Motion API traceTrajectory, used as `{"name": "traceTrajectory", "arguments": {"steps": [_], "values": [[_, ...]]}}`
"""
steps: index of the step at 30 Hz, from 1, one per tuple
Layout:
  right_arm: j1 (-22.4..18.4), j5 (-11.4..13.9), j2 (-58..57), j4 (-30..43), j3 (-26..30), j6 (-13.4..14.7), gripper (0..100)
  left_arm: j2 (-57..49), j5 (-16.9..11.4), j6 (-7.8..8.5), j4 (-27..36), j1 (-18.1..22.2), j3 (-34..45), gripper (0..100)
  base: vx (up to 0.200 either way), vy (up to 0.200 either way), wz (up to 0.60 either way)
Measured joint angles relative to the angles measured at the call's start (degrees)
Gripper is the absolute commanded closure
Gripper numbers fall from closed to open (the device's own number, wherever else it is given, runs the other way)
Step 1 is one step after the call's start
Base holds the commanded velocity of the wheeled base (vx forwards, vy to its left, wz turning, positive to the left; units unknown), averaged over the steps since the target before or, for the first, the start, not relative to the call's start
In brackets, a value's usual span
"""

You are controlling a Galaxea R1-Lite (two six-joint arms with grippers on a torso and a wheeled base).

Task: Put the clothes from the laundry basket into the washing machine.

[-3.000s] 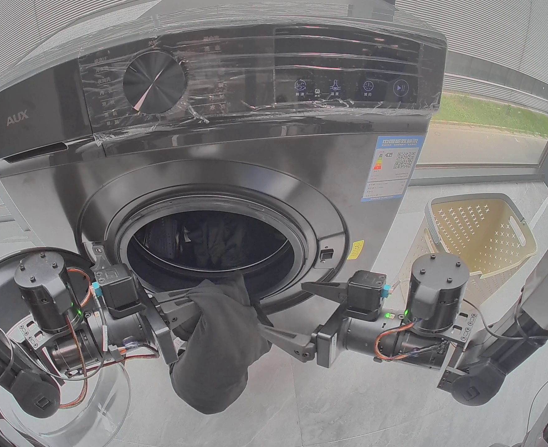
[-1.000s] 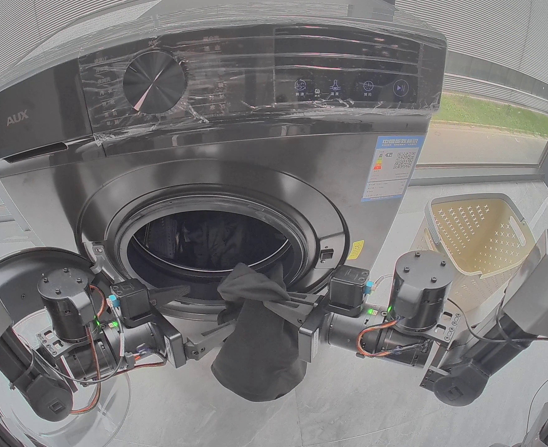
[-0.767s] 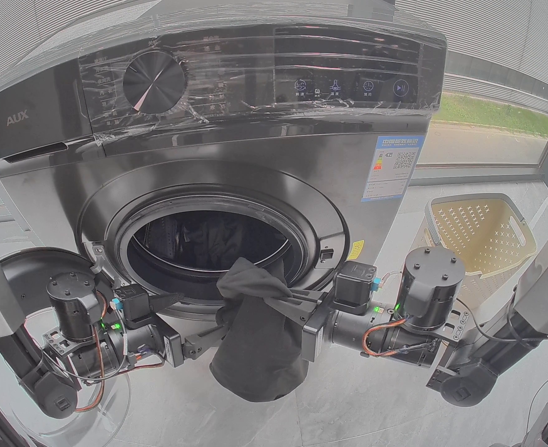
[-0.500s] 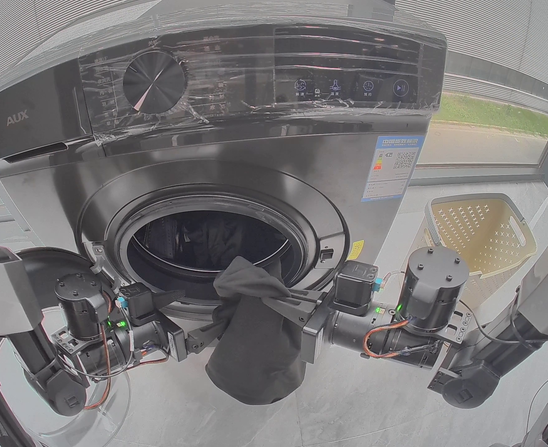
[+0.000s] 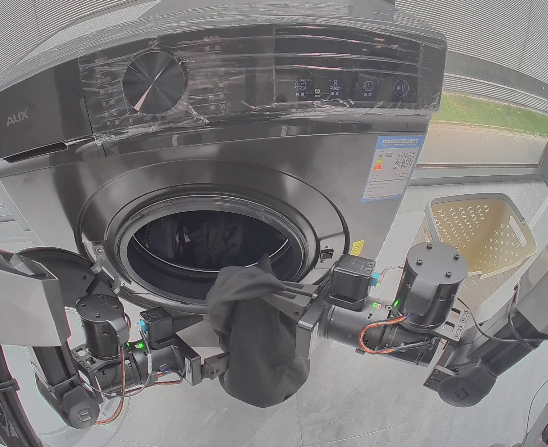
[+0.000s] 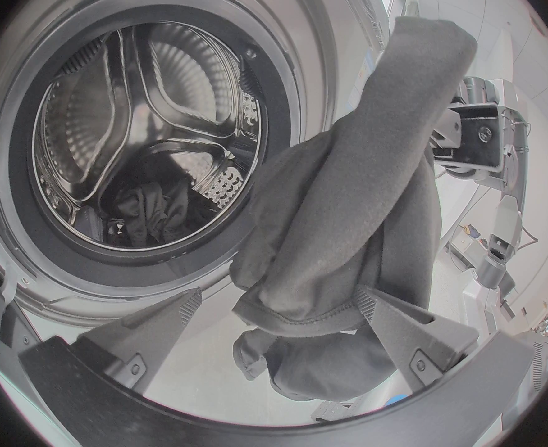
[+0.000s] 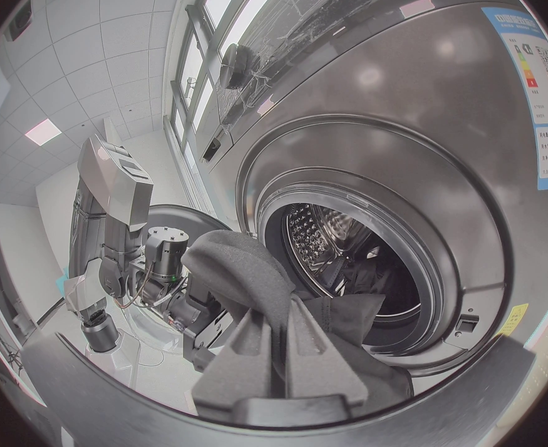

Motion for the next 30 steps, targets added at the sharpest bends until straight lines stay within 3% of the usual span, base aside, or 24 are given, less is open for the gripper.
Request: {"name": "traceTrajectory", "arguments": {"steps": [10, 18, 19, 30], "values": [[0.12, -0.02, 0.57, 0.00, -1.29, 0.00, 100, 0.28, -2.00, -0.05, -0.07, -1.56, 1.68, 0, 0.000, 0.000, 0.00], [0.23, -0.05, 0.57, -0.06, -0.88, 0.02, 100, 0.79, -1.54, -0.51, -0.02, 1.61, -1.38, 0, 0.000, 0.000, 0.00], [0.28, -0.05, 0.57, -0.06, -0.85, 0.02, 100, 0.83, -1.56, -0.51, 0.00, 1.85, -1.62, 100, 0.000, 0.000, 0.00], [1.27, -0.21, 0.85, -0.06, -0.83, 0.12, 100, 1.77, -2.71, -0.38, -0.05, 2.32, -3.75, 100, 0.000, 0.000, 0.00]]}}
